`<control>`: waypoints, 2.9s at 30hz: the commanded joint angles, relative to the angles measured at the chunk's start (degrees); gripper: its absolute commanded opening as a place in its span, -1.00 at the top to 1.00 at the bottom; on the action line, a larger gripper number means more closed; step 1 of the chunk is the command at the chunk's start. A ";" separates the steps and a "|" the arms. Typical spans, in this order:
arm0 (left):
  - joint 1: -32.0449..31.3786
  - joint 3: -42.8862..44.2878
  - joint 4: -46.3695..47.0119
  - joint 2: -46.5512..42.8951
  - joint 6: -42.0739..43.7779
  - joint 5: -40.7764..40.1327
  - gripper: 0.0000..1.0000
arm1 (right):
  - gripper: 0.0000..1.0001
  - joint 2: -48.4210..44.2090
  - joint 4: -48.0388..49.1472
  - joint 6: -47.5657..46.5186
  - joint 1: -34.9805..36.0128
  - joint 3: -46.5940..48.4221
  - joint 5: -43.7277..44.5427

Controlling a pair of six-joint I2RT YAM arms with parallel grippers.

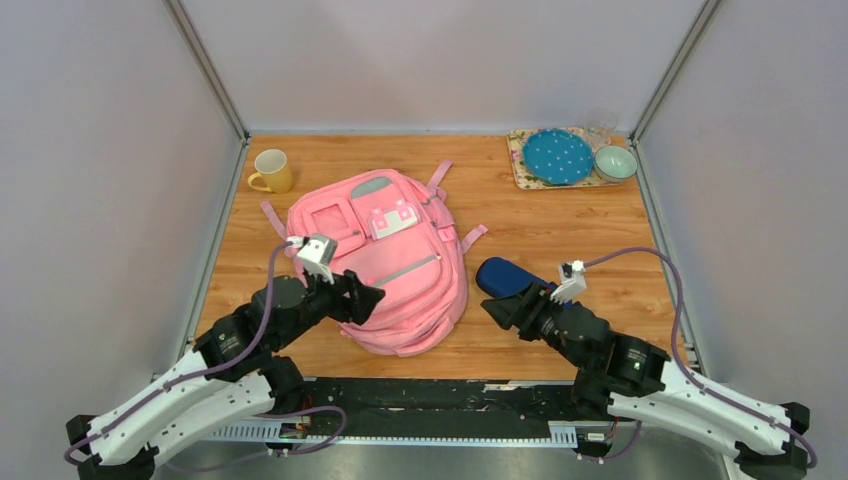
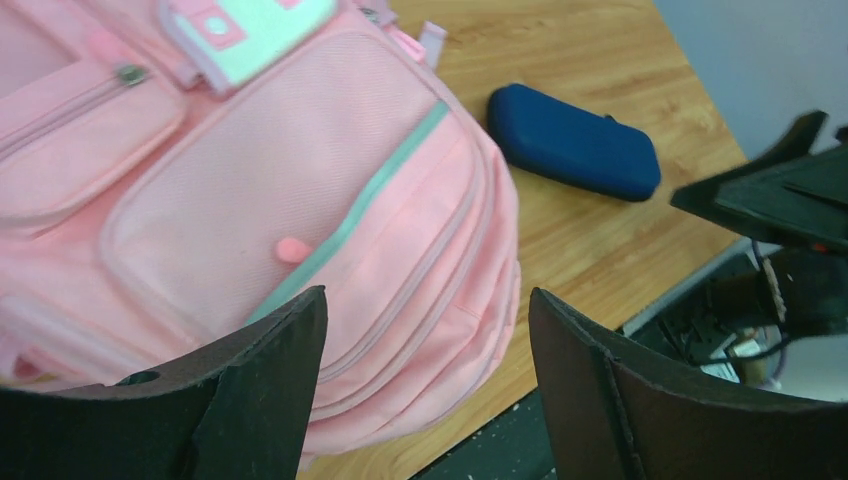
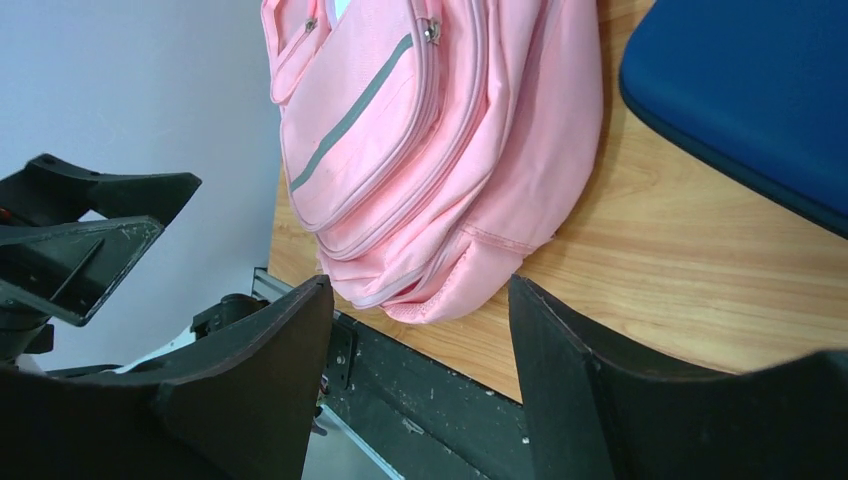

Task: Pack the student bag
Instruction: Place the book in the student bag, then zip the student bag at the center of the board.

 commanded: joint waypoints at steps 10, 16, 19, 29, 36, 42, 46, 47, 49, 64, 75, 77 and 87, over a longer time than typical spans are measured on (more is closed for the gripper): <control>-0.01 -5.12 -25.83 -5.61 -19.70 -20.48 -0.63 | -0.36 4.33 -0.13 -0.86 0.27 1.43 -5.73; -0.10 -8.64 -26.91 -6.84 -22.69 -21.28 -0.64 | -0.36 16.74 8.05 -1.57 3.33 4.07 -8.48; -0.01 -11.71 -23.76 -8.51 -22.61 -21.80 -0.64 | -0.36 20.25 11.13 -1.39 5.80 4.86 -8.12; -0.01 -21.38 -11.35 -18.34 -19.97 -23.21 -0.65 | -0.36 25.62 14.29 0.37 10.37 6.01 -6.98; -0.01 -24.99 -5.02 -24.15 -17.60 -25.67 -0.59 | -0.36 26.59 13.86 0.80 11.69 6.71 -5.66; -0.10 -26.48 -3.88 -23.98 -18.30 -25.32 -0.24 | -0.37 28.17 14.03 0.89 11.95 7.41 -5.57; -0.10 -27.71 -1.24 -23.54 -18.48 -24.35 -0.01 | -0.37 29.75 14.12 0.80 12.31 8.46 -5.66; -0.01 -27.80 -1.06 -23.46 -18.57 -24.18 0.07 | -0.37 30.19 14.12 0.80 12.48 8.55 -5.75; -0.01 -27.89 -0.89 -22.84 -18.83 -23.91 0.26 | -0.37 31.06 14.21 0.89 12.74 8.90 -5.66; -0.01 -23.06 5.96 -15.56 -16.99 -12.50 1.00 | -0.38 34.32 10.09 4.14 14.59 10.84 -1.98; -0.01 -14.09 11.68 -6.58 -15.31 1.48 1.00 | -0.54 31.34 7.62 -1.21 6.07 10.58 -0.39; -0.01 -13.91 11.94 -5.44 -15.40 1.84 1.00 | -0.46 30.28 7.62 -1.57 5.63 10.22 -0.65; -0.01 -13.39 15.72 -2.72 -16.63 -0.97 1.00 | -0.08 23.16 10.17 -7.90 10.28 10.31 -11.63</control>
